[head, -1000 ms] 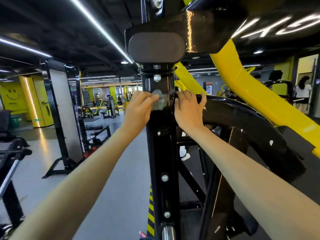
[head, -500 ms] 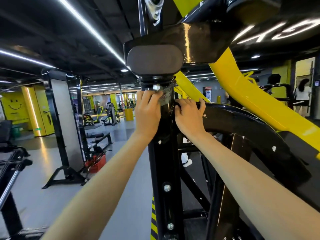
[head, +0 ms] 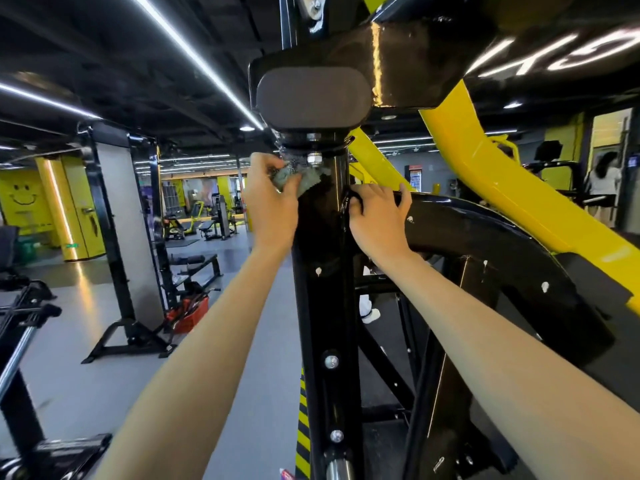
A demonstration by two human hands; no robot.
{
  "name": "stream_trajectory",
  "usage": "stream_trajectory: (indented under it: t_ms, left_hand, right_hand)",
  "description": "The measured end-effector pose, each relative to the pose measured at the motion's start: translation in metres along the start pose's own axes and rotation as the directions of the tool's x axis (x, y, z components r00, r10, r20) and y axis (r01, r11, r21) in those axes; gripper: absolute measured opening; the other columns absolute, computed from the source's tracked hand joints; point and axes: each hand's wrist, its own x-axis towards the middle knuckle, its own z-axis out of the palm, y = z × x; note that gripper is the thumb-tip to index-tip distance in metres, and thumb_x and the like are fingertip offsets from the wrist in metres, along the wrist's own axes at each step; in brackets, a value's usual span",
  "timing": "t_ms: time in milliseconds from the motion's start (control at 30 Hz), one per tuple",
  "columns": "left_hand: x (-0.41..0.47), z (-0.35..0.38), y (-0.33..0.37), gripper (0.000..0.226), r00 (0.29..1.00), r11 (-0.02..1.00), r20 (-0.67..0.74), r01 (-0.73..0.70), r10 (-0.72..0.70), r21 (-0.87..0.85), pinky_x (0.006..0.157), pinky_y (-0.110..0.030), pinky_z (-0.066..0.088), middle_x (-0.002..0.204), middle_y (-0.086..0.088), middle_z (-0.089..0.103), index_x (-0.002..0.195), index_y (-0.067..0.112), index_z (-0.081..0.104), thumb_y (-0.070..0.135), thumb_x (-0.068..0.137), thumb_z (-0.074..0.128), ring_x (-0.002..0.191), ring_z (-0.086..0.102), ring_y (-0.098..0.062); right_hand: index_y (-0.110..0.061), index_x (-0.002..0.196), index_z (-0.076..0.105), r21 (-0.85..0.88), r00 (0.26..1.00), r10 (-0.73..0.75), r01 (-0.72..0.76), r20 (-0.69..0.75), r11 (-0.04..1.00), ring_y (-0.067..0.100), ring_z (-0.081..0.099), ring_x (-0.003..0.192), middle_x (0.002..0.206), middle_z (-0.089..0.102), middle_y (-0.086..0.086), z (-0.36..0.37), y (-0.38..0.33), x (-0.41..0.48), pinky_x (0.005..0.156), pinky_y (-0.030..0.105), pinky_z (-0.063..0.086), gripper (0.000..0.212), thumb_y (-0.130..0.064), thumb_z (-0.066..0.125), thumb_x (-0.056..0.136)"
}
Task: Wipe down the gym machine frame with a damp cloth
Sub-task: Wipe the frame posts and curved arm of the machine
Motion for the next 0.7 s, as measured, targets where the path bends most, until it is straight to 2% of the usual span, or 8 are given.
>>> stream_trajectory:
  t_ms: [100,167,267,400,533,633,667,700]
  left_hand:
    - [-0.007,-0.003,-0.009,0.024,0.999,1.0,-0.036,-0.003,0.004,0.026,0.069,-0.01,0.039,0.084,0.008,0.051,0.091,0.011,0.049,0.0,0.081,0.068,0.076,0.049,0.002]
    - [-0.029,0.013,-0.006,0.02,0.981,0.976,0.075,-0.188,0.18,0.111,0.074,-0.013,0.039,0.087,-0.005,0.054,0.092,0.006,0.053,-0.008,0.081,0.062,0.082,0.046,-0.011]
    - [-0.039,0.028,-0.012,0.022,0.784,0.781,0.301,-0.603,0.543,0.163,0.075,-0.029,0.047,0.093,-0.018,0.065,0.098,0.003,0.056,-0.011,0.081,0.055,0.092,0.046,-0.022]
    - [-0.008,0.017,-0.008,0.02,0.545,0.499,0.392,-0.838,0.741,0.222,0.08,-0.036,0.056,0.106,-0.02,0.069,0.092,-0.004,0.065,-0.002,0.097,0.046,0.099,0.055,-0.028]
    - [-0.041,0.003,-0.021,0.024,0.432,0.417,0.492,-0.897,0.756,0.147,0.092,-0.033,0.051,0.108,-0.02,0.069,0.088,-0.002,0.066,-0.001,0.099,0.046,0.102,0.056,-0.028]
    - [-0.052,-0.024,-0.032,0.012,0.146,0.245,0.686,-0.968,0.713,-0.048,0.102,-0.034,0.038,0.113,-0.019,0.067,0.096,0.0,0.063,-0.005,0.088,0.056,0.108,0.048,-0.028]
    - [-0.041,-0.025,-0.032,0.017,0.144,0.248,0.698,-0.967,0.702,-0.051,0.1,-0.034,0.039,0.116,-0.019,0.066,0.099,-0.001,0.063,-0.005,0.086,0.053,0.109,0.048,-0.028]
    - [-0.028,-0.023,-0.027,0.021,0.226,0.314,0.705,-0.949,0.673,0.005,0.095,-0.034,0.045,0.117,-0.02,0.065,0.101,-0.003,0.063,-0.005,0.086,0.048,0.108,0.048,-0.029]
  right_hand:
    - [-0.018,0.124,0.06,0.006,1.0,-0.002,0.002,0.027,1.0,0.017,0.04,0.13,0.124,0.06,-0.002,-0.005,0.001,0.001,0.115,0.04,-0.009,0.03,-0.021,0.042,0.1]
    - [-0.019,0.124,0.061,-0.017,0.999,-0.014,0.015,0.04,1.0,0.017,0.039,0.131,0.126,0.059,-0.001,-0.008,-0.001,0.001,0.115,0.041,-0.011,0.031,-0.019,0.043,0.099]
    - [-0.015,0.12,0.062,-0.086,0.993,-0.049,0.058,0.106,0.995,0.017,0.035,0.135,0.13,0.057,0.001,-0.014,0.004,-0.001,0.114,0.043,-0.017,0.03,-0.015,0.043,0.097]
    - [-0.019,0.139,0.05,-0.143,0.98,-0.146,0.165,0.137,0.976,0.014,0.026,0.143,0.142,0.049,-0.001,-0.019,0.012,-0.003,0.109,0.036,-0.025,0.04,-0.018,0.04,0.1]
    - [-0.014,0.14,0.049,-0.113,0.984,-0.158,0.166,0.081,0.98,0.017,0.025,0.145,0.147,0.045,0.004,-0.016,0.008,-0.005,0.111,0.036,-0.023,0.043,-0.014,0.043,0.097]
    - [-0.007,0.144,0.042,-0.221,0.972,-0.234,0.232,0.018,0.947,0.021,0.026,0.145,0.151,0.04,0.011,-0.011,0.017,-0.018,0.113,0.037,-0.021,0.05,-0.015,0.047,0.094]
    - [-0.006,0.145,0.041,-0.245,0.97,-0.241,0.231,-0.011,0.941,0.023,0.026,0.145,0.152,0.037,0.013,-0.009,0.02,-0.023,0.114,0.037,-0.019,0.053,-0.014,0.049,0.093]
    - [-0.005,0.146,0.039,-0.264,0.97,-0.241,0.223,-0.039,0.938,0.023,0.025,0.146,0.154,0.034,0.013,-0.007,0.022,-0.029,0.115,0.037,-0.017,0.056,-0.012,0.05,0.092]
